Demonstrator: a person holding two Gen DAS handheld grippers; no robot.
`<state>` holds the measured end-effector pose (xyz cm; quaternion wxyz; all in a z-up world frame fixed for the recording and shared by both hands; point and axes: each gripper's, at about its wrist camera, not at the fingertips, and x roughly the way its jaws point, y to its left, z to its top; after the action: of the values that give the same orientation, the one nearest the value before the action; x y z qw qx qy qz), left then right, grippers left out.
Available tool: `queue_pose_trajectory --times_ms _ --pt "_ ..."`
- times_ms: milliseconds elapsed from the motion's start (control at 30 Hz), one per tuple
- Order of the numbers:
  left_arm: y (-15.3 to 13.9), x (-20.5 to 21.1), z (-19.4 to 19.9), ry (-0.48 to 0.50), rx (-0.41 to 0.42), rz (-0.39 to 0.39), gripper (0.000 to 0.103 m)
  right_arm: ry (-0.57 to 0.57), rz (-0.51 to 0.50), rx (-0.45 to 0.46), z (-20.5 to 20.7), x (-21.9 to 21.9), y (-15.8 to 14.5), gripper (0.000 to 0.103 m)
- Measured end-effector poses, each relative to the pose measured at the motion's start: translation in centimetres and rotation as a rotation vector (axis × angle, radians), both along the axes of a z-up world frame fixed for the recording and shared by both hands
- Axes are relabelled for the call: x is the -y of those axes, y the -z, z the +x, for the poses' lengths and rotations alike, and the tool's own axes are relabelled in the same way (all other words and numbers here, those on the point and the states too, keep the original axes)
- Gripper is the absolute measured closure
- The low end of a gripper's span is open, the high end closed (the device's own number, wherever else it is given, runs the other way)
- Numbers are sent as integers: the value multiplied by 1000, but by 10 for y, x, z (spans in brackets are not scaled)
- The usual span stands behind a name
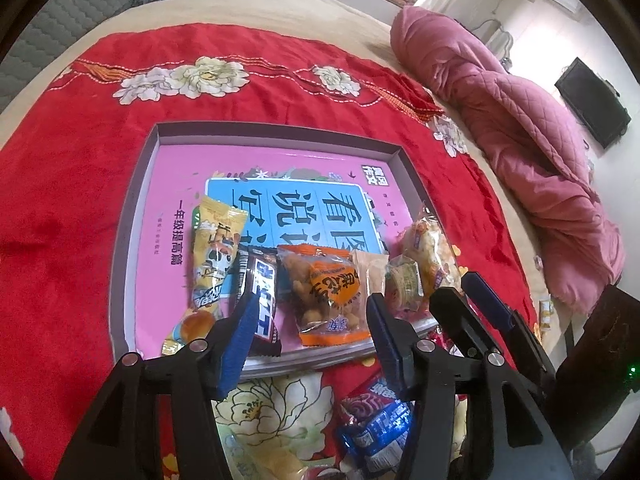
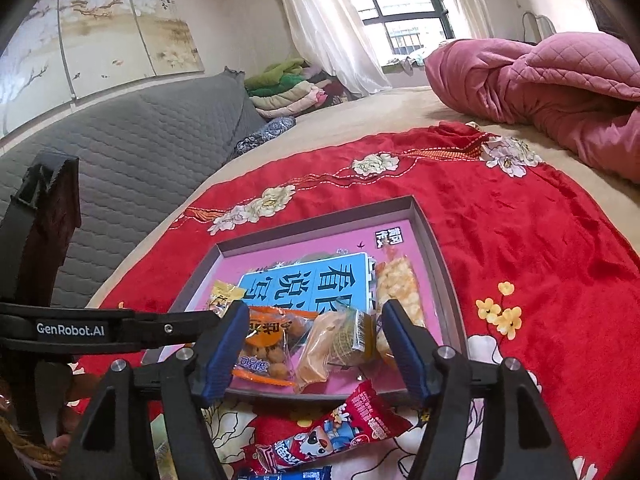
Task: Organize snacks
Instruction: 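Open the right tool to release the cake while the left releases the nut bag, then withdraw both open tools from the box toward the remaining snacks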
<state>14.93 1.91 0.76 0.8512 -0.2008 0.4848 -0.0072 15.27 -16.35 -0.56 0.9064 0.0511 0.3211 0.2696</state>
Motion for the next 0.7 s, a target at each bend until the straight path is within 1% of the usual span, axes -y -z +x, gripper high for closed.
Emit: queue_pose_trajectory --times_ms 33,100,167,433,567,700 --pt "-1 0 -1 -1 4 6 45 1 4 2 0 1 -1 35" --pt "-4 0 -2 0 10 14 45 3 11 1 0 2 -1 28" --pt "-7 0 -4 0 18 17 45 6 24 4 -2 4 -3 26" --pt "-16 -2 -11 3 37 29 45 14 25 14 -5 6 -6 25" --pt "-19 -4 -16 -2 43 32 45 22 18 15 -9 8 -7 21" --pt "-22 -8 -21 -10 48 28 45 34 17 14 -11 11 -9 20"
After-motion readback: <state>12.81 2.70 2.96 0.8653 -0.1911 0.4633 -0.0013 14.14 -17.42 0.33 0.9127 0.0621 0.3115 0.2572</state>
